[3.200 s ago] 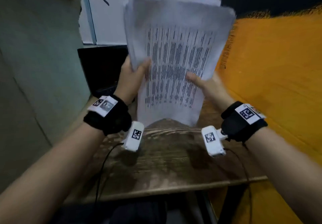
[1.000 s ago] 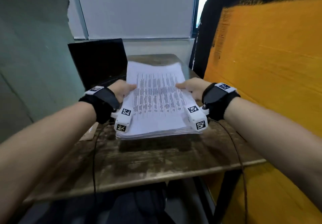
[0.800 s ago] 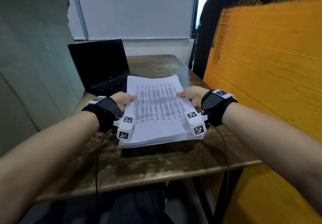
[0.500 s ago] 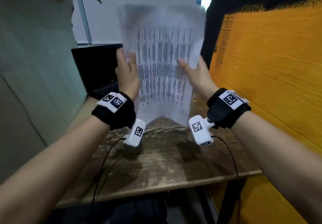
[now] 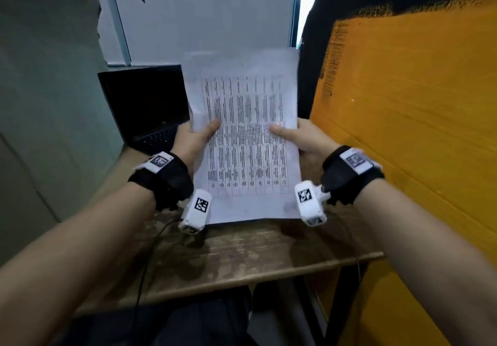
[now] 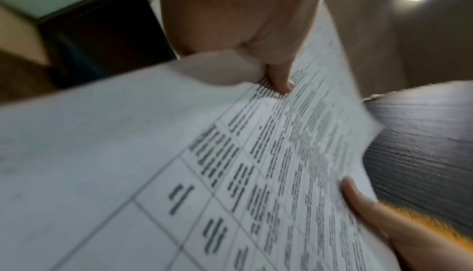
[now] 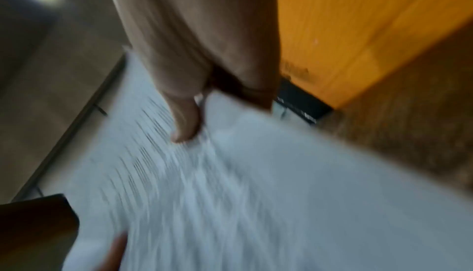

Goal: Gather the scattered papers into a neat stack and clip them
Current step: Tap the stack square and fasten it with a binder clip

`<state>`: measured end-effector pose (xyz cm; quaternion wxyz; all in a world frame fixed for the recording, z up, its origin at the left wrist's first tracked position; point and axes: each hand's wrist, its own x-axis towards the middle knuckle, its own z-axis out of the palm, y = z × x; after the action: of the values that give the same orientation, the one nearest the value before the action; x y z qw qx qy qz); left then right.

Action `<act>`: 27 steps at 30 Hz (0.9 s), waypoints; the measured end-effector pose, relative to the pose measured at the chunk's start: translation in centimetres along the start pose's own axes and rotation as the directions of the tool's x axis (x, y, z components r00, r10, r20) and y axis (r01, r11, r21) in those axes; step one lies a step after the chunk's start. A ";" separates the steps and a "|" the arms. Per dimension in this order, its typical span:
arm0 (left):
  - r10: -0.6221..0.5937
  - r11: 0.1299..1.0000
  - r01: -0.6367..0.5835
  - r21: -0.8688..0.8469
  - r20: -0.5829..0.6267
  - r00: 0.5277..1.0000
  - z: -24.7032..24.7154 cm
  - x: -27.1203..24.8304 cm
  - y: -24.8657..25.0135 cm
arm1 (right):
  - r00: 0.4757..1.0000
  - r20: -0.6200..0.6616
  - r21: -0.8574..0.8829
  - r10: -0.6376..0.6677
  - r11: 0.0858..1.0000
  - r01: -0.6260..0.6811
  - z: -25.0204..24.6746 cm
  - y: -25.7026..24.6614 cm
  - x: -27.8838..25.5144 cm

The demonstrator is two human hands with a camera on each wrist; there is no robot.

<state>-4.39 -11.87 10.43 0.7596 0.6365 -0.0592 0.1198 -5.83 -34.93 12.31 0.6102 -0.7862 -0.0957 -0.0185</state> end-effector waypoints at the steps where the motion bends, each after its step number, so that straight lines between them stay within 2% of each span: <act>1: -0.043 0.999 0.044 0.019 -0.008 0.999 -0.1 0.0 -0.9 | 0.999 0.005 -0.192 0.043 0.981 -0.041 -1.0 -0.2 -0.2; 2: -0.103 0.993 0.105 0.047 -0.027 0.994 -0.5 -0.1 -2.0 | 0.995 -0.012 -0.431 0.098 0.898 -0.093 -2.2 -0.5 -0.6; 3: -0.182 0.980 0.185 0.068 -0.046 0.982 -0.8 -0.5 -3.0 | 0.983 -0.046 -0.660 0.176 0.733 -0.162 -4.3 0.3 -1.0; 4: -0.259 0.962 0.262 0.075 -0.053 0.964 -1.2 -1.0 -4.2 | 0.956 -0.101 -0.826 0.276 0.513 -0.235 -6.4 1.3 -1.7; 5: -0.332 0.938 0.337 0.084 -0.068 0.941 -1.8 -1.3 -5.6 | 0.911 -0.174 -0.911 0.373 0.291 -0.293 -8.5 2.9 -2.2; 7: -0.452 0.880 0.461 0.113 -0.093 0.887 -2.5 -1.7 -7.9 | 0.809 -0.302 -0.940 0.505 -0.014 -0.342 -11.5 6.3 -3.4; 8: -0.497 0.854 0.506 0.121 -0.092 0.863 -2.7 -1.6 -8.7 | 0.748 -0.334 -0.936 0.574 -0.111 -0.333 -12.1 7.2 -4.0; 9: -0.537 0.831 0.544 0.114 -0.088 0.839 -2.9 -1.4 -9.2 | 0.712 -0.342 -0.936 0.613 -0.153 -0.318 -12.2 7.9 -4.3; 10: -0.569 0.812 0.574 0.106 -0.073 0.819 -2.8 -1.3 -9.4 | 0.711 -0.347 -0.935 0.612 -0.166 -0.313 -12.1 8.3 -4.6; 11: -0.586 0.801 0.589 0.112 -0.061 0.808 -2.6 -1.1 -9.5 | 0.720 -0.342 -0.935 0.604 -0.138 -0.328 -11.8 8.5 -4.6; 13: -0.596 0.792 0.597 0.128 -0.046 0.802 -2.3 -0.9 -9.6 | 0.750 -0.334 -0.909 0.570 0.014 -0.416 -11.0 7.6 -4.2; 15: -0.611 0.775 0.611 0.161 -0.055 0.789 -2.3 -0.7 -9.5 | 0.831 -0.302 -0.867 0.467 0.228 -0.443 -10.5 5.7 -2.4; 17: -0.652 0.738 0.647 0.192 -0.049 0.757 -2.5 -0.5 -9.4 | 0.921 -0.243 -0.815 0.305 0.451 -0.364 -9.1 3.2 -0.1; 19: -0.702 0.682 0.688 0.248 -0.040 0.711 -2.7 -0.2 -9.1 | 0.975 -0.156 -0.629 0.161 0.745 -0.223 -6.5 1.1 2.4; 20: -0.729 0.652 0.703 0.283 -0.019 0.684 -2.8 0.1 -9.0 | 0.984 -0.127 -0.452 0.122 0.876 -0.167 -4.8 0.4 3.6; 21: -0.760 0.619 0.718 0.318 0.011 0.650 -2.9 0.3 -8.8 | 0.988 -0.105 -0.229 0.110 0.964 -0.132 -3.0 0.3 5.1; 22: -0.785 0.592 0.730 0.342 0.038 0.619 -3.0 0.4 -8.6 | 0.987 -0.082 0.007 0.136 0.991 -0.136 -1.1 0.3 6.5; 23: -0.804 0.568 0.741 0.357 0.050 0.592 -3.1 0.6 -8.5 | 0.984 -0.051 0.221 0.170 0.963 -0.155 0.9 0.8 7.9; 25: -0.829 0.533 0.755 0.381 0.058 0.556 -3.3 1.2 -8.8 | 0.971 0.014 0.538 0.239 0.817 -0.209 4.6 2.4 10.4; 27: -0.847 0.501 0.758 0.419 0.058 0.528 -3.5 1.7 -9.2 | 0.954 0.051 0.721 0.296 0.650 -0.241 7.3 4.7 12.1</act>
<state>-0.61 -9.71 1.46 0.5885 0.7205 0.1703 -0.3249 6.20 -27.45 7.69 0.8677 -0.4882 0.0438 0.0830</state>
